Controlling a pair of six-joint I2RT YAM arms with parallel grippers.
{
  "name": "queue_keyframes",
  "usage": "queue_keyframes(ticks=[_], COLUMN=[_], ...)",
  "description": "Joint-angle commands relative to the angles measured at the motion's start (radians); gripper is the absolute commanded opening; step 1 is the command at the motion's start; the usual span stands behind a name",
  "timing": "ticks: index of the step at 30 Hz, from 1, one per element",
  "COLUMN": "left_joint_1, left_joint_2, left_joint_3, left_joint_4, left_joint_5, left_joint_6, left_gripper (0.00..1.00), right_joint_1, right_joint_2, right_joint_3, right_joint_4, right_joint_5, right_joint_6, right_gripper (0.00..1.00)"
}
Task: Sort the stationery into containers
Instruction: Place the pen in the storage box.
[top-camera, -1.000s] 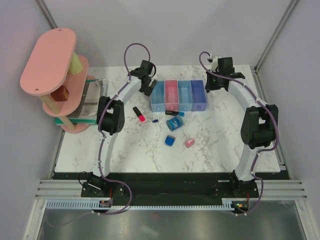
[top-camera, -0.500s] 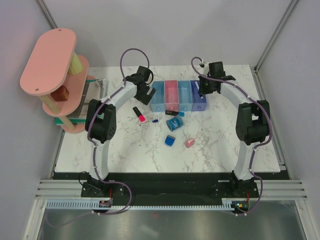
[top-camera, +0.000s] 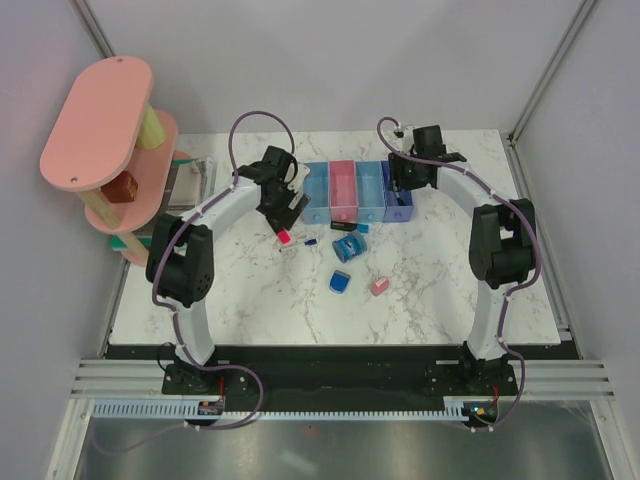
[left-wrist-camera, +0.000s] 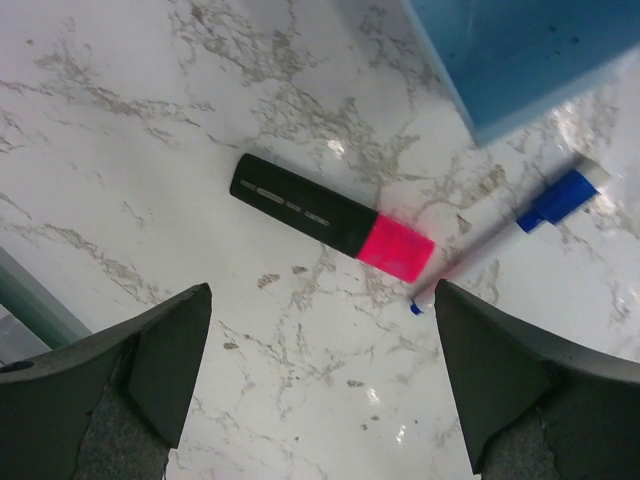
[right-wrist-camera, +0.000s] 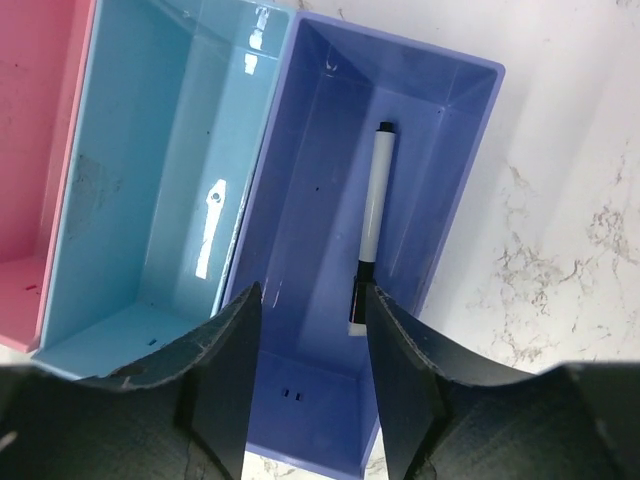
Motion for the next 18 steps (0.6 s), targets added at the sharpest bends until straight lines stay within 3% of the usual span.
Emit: queue_keyframes(ticks=[1,9,18], left_joint_1=[-0.019,-0.019,-0.019], left_joint_2=[-0.111,-0.172,-0.1], left_joint_3=[-0.047,-0.169,-0.191], left_joint_4=[-0.018,0.008,0.102], left_joint_5=[0.13,0.386,0.365], left_joint_6=[0.009,0.256,0.532], left_gripper=[1.0,1.0,1.0], right_joint_1=[0.01,0.035,0.033], right_joint_2=[-0.043,-0.11,-0.227], right_joint_3=[0.005,0.065,0.02], right_joint_4=[0.012,-0.107,-0.178], right_joint_5=[-0.012,-0.003,0.017], right_joint_6=[-0.043,-0.246,-0.312], right_gripper=[0.54,0.56,0.57])
